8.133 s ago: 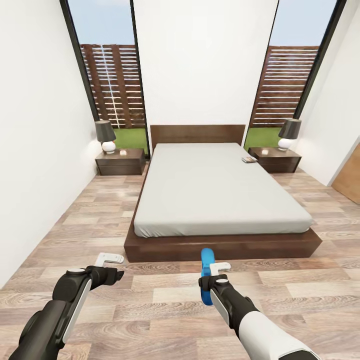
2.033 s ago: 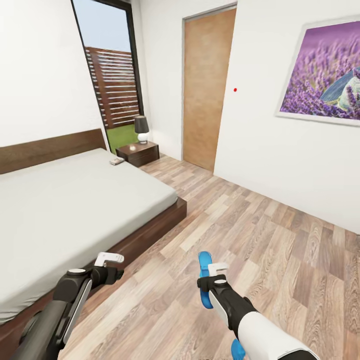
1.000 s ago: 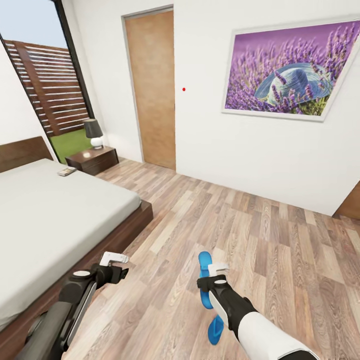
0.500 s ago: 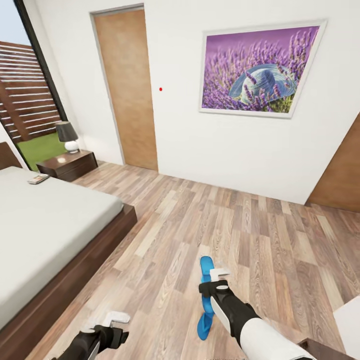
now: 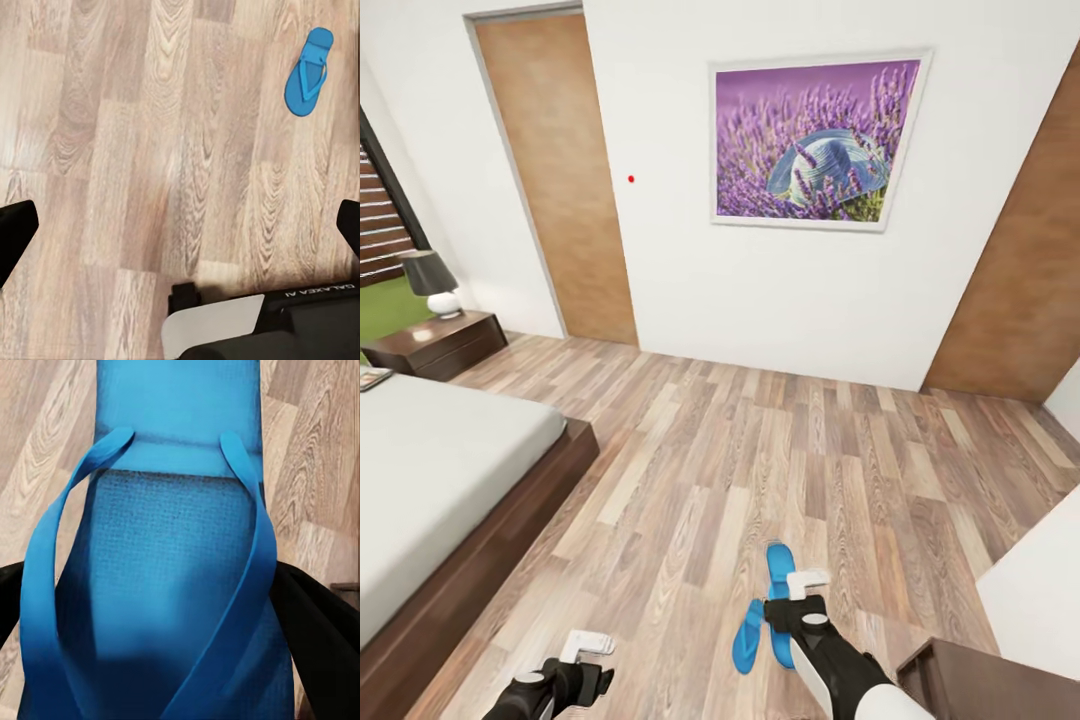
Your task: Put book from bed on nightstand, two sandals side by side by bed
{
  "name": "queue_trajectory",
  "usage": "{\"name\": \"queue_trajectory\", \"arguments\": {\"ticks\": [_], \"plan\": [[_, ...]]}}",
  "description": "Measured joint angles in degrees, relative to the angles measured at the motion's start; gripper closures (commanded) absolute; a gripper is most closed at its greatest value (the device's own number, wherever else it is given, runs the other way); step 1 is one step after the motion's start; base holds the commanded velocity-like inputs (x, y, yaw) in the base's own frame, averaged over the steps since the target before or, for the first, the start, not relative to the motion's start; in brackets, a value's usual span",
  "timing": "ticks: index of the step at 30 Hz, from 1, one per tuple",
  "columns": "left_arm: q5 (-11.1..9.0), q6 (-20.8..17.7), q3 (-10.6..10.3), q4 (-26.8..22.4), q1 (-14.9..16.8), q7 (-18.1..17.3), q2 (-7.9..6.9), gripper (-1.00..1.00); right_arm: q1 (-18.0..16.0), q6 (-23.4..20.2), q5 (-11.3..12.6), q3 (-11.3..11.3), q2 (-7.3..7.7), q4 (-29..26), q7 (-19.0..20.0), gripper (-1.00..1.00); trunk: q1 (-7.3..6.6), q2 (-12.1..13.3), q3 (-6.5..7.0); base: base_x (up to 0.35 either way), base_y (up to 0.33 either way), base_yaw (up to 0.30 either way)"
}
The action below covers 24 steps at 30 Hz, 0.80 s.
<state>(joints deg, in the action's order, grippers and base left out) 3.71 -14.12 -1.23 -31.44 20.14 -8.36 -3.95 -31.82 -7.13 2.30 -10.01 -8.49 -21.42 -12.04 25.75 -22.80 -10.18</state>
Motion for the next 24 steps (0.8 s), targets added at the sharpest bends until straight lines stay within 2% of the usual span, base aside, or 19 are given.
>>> {"name": "queue_trajectory", "arguments": {"ticks": [11, 19, 24], "plan": [[-0.01, 2.42, 0.03, 0.04, -0.02, 2.09, 0.01, -1.0, 1.42, 1.04, 0.01, -0.09, 0.26, 0.01, 0.0, 1.0, 0.0, 0.0, 0.0, 0.0, 0.0, -0.273], [0.12, 2.79, 0.01, 0.1, -0.06, 3.54, 0.16, -1.0, 1.77, 1.1, 0.03, 0.09, 0.35, -0.22, 0.0, 1.0, 0.0, 0.0, 0.0, 0.0, 0.0, -0.273], [0.18, 3.01, -0.05, 2.35, -0.09, 4.25, 0.38, -1.0, 1.8, 1.37, 0.04, 0.32, 0.57, -0.76, -0.06, 1.0, 0.0, 0.0, 0.03, 0.0, 0.0, -0.273]]}}
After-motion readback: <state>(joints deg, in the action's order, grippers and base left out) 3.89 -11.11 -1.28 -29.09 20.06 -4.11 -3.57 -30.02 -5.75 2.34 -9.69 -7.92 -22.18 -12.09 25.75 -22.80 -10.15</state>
